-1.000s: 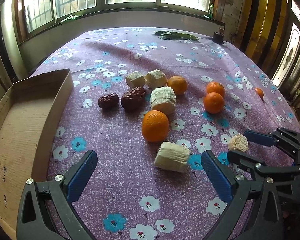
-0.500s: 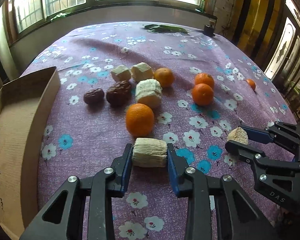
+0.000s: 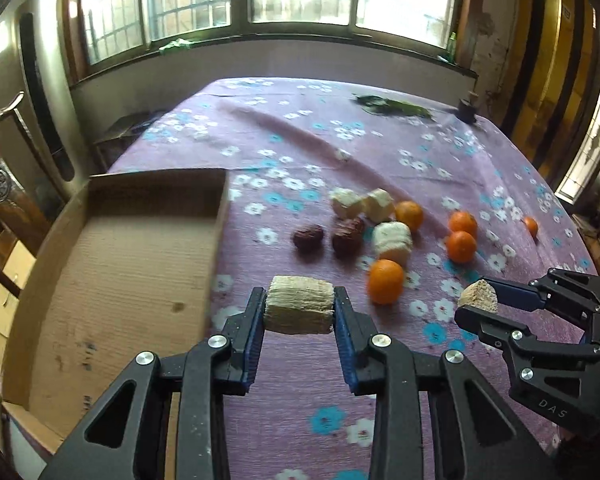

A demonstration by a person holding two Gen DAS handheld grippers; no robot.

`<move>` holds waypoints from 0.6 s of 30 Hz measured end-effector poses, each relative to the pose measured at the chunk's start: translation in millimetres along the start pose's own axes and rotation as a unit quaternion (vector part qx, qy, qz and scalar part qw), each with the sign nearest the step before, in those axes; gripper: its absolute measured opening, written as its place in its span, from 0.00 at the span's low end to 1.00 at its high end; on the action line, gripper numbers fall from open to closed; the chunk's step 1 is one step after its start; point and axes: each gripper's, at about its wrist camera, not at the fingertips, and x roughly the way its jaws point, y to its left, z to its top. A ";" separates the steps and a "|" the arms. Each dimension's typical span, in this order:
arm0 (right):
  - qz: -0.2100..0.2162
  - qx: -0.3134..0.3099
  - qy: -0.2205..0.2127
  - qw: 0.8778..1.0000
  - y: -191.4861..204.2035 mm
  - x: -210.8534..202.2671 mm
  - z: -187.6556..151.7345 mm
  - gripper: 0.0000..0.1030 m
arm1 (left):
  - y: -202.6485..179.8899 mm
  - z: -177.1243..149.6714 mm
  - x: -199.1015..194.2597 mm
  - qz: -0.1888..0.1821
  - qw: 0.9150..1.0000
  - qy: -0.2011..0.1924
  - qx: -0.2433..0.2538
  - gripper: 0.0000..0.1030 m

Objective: Organize fruits
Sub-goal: 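Release yam chunk into box from left tool while right tool releases slice there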

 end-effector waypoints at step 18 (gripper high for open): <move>0.084 -0.089 0.010 0.992 99.2 72.0 85.8 0.34 | 128.7 15.5 25.8 0.090 0.991 0.037 -0.093 0.31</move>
